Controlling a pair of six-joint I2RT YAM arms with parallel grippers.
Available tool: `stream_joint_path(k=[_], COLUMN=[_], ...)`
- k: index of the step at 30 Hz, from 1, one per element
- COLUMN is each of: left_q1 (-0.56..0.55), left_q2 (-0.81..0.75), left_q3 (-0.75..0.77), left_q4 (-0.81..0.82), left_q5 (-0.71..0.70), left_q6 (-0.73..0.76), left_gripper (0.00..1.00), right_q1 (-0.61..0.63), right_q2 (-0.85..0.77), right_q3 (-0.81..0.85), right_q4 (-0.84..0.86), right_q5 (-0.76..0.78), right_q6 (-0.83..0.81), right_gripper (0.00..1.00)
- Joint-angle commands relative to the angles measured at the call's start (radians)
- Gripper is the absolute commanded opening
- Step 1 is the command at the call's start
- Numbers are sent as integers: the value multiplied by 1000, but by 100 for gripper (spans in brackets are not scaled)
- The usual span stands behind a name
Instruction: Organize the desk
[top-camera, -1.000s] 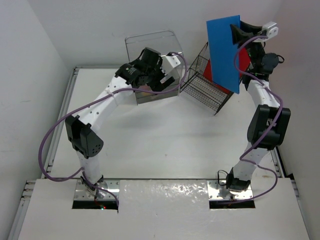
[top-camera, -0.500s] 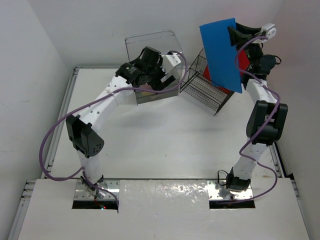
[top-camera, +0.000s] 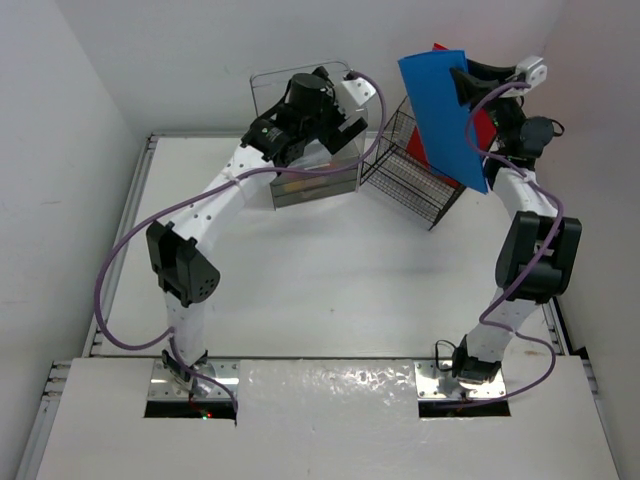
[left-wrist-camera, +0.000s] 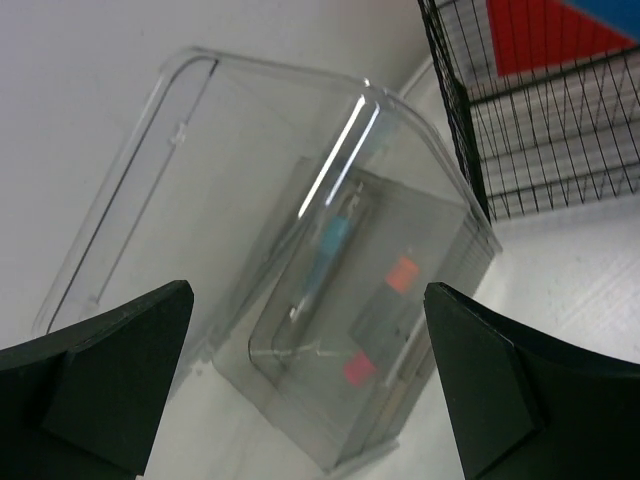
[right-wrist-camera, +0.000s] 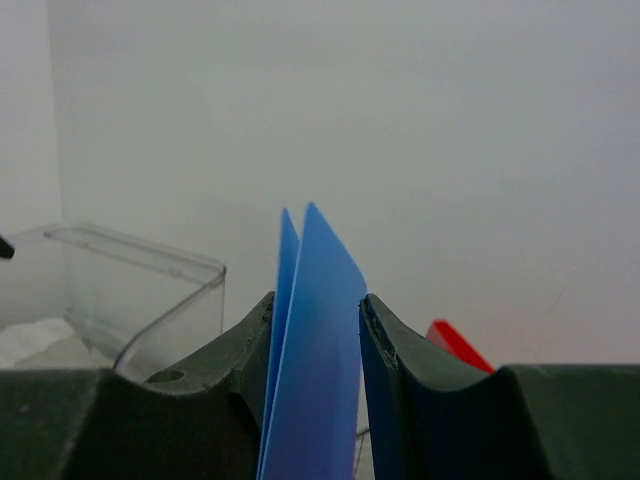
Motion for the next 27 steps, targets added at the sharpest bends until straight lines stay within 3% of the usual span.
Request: stream_joint_path(k=[1, 4, 11, 16, 21, 25, 26, 27], left_q1=[10, 10, 10, 11, 11, 11, 13, 11], left_q2=[18, 13, 2, -10, -17, -16, -16, -13], left_q3=[42, 31, -16, -39, -53, -64, -65, -64], left_q4=[114, 102, 78, 76, 64, 58, 53, 50], left_q5=[5, 37, 38, 19, 34, 38, 41, 44], left_q6=[-12, -32, -17, -2, -6, -5, -5, -3], left_gripper=[100, 100, 100, 100, 100, 100, 100, 100], right_q1=[-4, -4, -4, 5, 19, 19, 19, 19], right_q2=[-76, -70, 50, 143, 141, 92, 55, 36], right_q3=[-63, -84, 74, 188, 131, 98, 85, 81], right_q4=[-92, -127, -206, -425, -456, -556, -583, -654], right_q5=[-24, -39, -35, -23, -10, 8, 23, 57], right_q6=[-125, -178, -124, -236, -297, -342, -359, -398], right_gripper=[0, 0, 0, 12, 15, 33, 48, 55])
